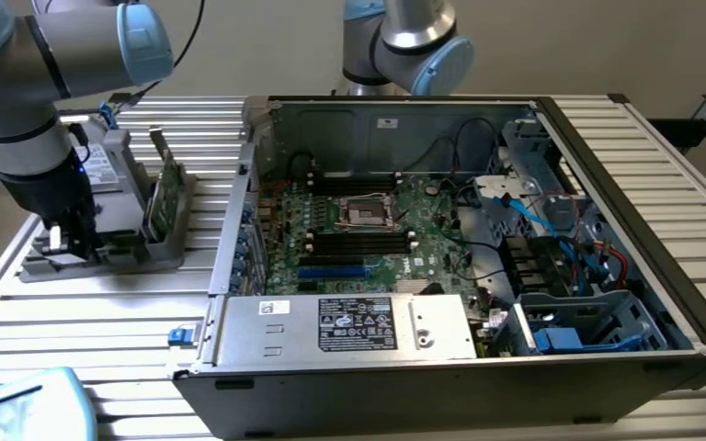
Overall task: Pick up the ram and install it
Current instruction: 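Pick up the ram and move it above insertion slot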
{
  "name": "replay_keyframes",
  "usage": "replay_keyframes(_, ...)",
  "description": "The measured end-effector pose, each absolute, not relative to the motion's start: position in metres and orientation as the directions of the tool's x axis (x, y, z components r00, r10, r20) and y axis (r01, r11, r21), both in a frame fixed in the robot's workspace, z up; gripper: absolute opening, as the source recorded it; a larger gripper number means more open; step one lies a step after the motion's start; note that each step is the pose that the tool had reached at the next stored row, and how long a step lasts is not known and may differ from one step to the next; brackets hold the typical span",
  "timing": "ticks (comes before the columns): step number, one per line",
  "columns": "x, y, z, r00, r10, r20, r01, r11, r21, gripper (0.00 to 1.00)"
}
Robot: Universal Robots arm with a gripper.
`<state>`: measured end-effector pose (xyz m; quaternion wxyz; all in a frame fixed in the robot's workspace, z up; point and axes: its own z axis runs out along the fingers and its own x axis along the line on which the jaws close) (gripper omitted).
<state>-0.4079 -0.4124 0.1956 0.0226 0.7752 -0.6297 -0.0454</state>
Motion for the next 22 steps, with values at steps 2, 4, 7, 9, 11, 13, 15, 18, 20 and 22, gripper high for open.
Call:
replay_keyframes(2,-0.4079,-0.4124,0.1956,0.203,-0.978,-0.042,-0.974,-0.206,0.092,0.37)
replay_keyframes(4,-0.4079,-0.4124,0.1956,0.203,-0.978,-0.042,-0.974,-0.206,0.092,0.37)
replay_keyframes(7,-0.4079,-0.4124,0.1956,0.203,-0.978,-0.042,-0.974,-0.206,0.092,0.37)
replay_keyframes(9,-0.4079,-0.4124,0.1956,0.203,-0.978,-0.042,-0.974,-0.206,0.092,0.37)
replay_keyframes(11,-0.4079,-0.4124,0.1956,0.203,-0.978,-0.042,-0.974,-0.206,0.092,0.37)
replay_keyframes(13,-0.4079,-0.4124,0.1956,0.203,-0.978,-0.042,-0.974,-0.206,0.092,0.35)
replay_keyframes(15,-0.4079,-0.4124,0.1956,0.203,-0.978,-0.042,-0.974,-0.206,0.092,0.22)
replay_keyframes(18,-0.4079,-0.4124,0.1955,0.203,-0.978,-0.042,-0.974,-0.206,0.092,0.14)
replay_keyframes(20,-0.4078,-0.4124,0.1955,0.203,-0.978,-0.042,-0.974,-0.206,0.092,0.14)
replay_keyframes(22,-0.4078,-0.4124,0.1955,0.203,-0.978,-0.042,-0.974,-0.206,0.092,0.14)
